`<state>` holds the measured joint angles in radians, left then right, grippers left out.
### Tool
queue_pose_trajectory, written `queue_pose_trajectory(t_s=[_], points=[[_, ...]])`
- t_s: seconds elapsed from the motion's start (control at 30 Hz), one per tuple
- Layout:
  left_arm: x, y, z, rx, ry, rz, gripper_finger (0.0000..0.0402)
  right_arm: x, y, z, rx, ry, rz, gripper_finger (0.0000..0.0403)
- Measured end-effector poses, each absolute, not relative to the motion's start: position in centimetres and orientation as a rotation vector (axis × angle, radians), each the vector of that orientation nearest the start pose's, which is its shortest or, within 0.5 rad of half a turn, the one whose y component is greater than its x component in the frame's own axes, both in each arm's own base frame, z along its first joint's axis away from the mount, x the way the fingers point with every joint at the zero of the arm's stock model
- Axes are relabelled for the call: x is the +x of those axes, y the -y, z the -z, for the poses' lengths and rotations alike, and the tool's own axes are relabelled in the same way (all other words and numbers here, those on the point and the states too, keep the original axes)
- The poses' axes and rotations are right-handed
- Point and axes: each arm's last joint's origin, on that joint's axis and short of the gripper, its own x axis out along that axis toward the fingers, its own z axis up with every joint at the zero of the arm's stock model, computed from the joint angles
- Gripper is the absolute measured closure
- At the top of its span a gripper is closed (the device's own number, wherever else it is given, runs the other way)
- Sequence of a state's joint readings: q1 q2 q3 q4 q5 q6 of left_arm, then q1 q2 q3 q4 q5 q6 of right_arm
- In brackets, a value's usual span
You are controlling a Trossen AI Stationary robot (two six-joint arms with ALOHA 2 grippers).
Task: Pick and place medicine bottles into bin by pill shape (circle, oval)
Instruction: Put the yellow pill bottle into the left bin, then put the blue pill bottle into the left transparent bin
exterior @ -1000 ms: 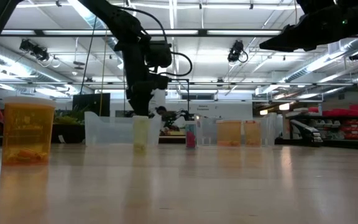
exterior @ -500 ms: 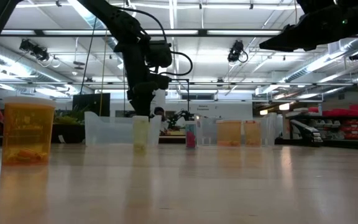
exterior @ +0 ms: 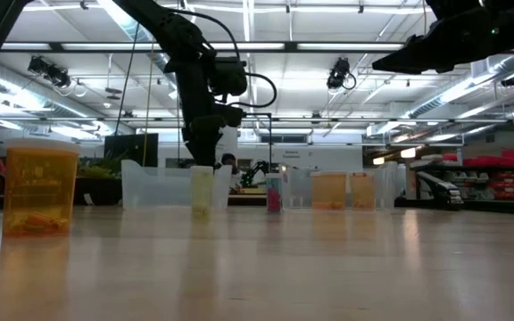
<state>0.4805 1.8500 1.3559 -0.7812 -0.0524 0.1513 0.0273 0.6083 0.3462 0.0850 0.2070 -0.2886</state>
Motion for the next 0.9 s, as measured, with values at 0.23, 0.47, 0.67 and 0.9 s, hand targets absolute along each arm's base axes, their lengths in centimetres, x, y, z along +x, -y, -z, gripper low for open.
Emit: queue_pose_trajectory(t_s=[0.23,0.47,0.67,0.9], points=[[33.2,-17.2,-23.1,-0.122,-1.258,-0.372,0.0176,15.0,0.2,-23.2,-0.308,-0.201,0.153,0.0149],[35.1,-14.9,-24.9,-0.072,-1.191,-0.324,0.0182,15.0,0.2,-23.2,-0.308,-0.201,0.153,0.0149],[36.7,-11.9,-24.9,-0.054,-1.139,-0.282,0.0181,15.0,0.2,-23.4,-0.306,-0.182,0.155,0.0149],[38.3,-8.1,-23.8,-0.042,-1.082,-0.220,0.0164,15.1,0.2,-23.4,-0.305,-0.177,0.156,0.0149]])
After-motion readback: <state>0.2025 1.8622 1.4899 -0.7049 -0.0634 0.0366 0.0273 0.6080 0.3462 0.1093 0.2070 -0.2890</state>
